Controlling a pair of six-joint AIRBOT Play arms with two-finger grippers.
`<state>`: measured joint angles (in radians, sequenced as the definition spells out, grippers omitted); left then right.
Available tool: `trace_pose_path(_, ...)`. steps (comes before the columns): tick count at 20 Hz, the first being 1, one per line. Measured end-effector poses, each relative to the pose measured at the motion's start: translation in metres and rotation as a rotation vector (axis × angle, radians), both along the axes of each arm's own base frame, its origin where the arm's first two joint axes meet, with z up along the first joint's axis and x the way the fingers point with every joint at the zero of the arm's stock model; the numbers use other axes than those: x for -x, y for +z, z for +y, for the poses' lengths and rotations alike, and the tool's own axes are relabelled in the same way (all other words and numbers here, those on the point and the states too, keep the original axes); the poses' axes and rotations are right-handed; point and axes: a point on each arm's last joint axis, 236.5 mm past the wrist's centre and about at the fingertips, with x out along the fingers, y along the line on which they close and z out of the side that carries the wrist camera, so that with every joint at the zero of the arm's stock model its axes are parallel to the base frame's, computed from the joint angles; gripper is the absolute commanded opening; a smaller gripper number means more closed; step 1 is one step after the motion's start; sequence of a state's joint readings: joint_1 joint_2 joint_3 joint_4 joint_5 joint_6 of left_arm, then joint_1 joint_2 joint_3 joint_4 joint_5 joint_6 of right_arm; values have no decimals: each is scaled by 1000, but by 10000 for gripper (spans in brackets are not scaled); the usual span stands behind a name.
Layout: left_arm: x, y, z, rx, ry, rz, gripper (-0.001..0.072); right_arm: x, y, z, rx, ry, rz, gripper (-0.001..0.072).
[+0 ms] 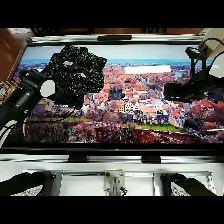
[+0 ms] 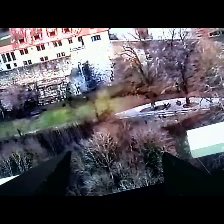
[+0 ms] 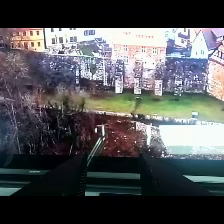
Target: Fold the shirts.
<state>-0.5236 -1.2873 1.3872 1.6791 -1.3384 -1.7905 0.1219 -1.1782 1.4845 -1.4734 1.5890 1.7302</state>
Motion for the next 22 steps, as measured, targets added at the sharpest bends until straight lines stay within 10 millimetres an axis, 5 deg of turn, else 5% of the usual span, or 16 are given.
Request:
trace_pose_path(12,0,0,0,0,0,0,709,0,0,0,0,0,-2,442)
trace_pose_path(16,-2,0,-1,4,-1,-7,710,-20,7,1,-5,-4,-89,442)
trace_pose_path(22,-46,24,-32,136,-26,-216,710,-50,21,3,-19,-10,-231,441)
